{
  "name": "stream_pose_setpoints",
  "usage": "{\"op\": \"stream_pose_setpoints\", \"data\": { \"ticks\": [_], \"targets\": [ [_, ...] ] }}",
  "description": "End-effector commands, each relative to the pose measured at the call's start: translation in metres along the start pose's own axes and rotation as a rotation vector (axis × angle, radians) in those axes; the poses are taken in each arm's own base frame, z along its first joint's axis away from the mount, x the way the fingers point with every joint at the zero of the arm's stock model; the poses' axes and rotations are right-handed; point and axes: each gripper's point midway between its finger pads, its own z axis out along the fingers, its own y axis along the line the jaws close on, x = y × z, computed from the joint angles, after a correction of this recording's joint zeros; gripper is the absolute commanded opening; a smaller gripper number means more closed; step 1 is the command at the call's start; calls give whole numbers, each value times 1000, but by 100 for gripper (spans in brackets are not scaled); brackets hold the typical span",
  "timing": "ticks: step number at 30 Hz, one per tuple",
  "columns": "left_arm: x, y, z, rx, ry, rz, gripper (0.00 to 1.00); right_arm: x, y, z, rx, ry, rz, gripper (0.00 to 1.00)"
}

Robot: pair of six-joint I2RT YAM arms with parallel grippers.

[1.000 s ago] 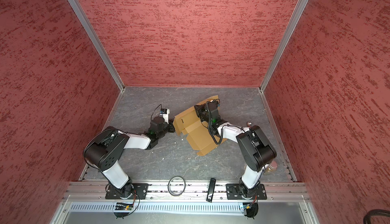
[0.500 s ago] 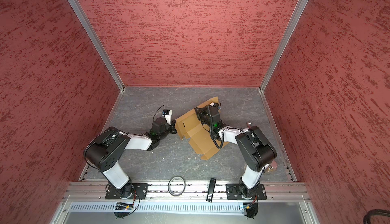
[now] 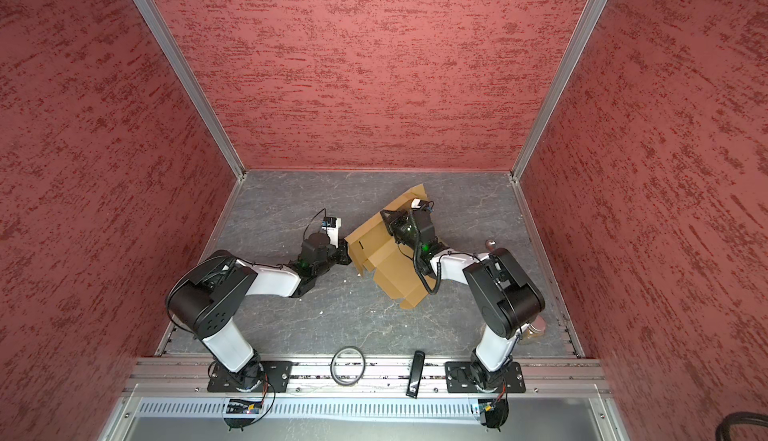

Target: Fold the paper box

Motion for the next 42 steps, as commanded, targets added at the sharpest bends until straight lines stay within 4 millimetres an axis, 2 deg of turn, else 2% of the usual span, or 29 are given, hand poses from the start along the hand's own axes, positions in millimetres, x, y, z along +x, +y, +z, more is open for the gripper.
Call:
{"op": "stream_pose_setpoints", "data": {
  "ticks": [1,10,20,26,31,35,42],
  "targets": [
    [-3,-4,-7,7,-17,3,58,-5,34,1,-118,9,-35,7],
    [6,-1,-15,-9,-7,8,63,-5,27,1,-126,37,-30,7],
    [6,5,-21,-40,-2,24,78,-8,12,4,-95,58,-21,7],
    [4,18,-24,-78,6,13,87,-10,12,5,-80,64,-6,7],
    [-10,27,-33,-94,1,5,94,-13,19,7,-59,60,-26,7],
    [-25,34,-45,-108,2,4,95,-14,23,7,-45,57,-35,7],
    [-62,26,-63,-91,-36,55,95,-15,20,7,-26,53,-36,7]
  ]
}}
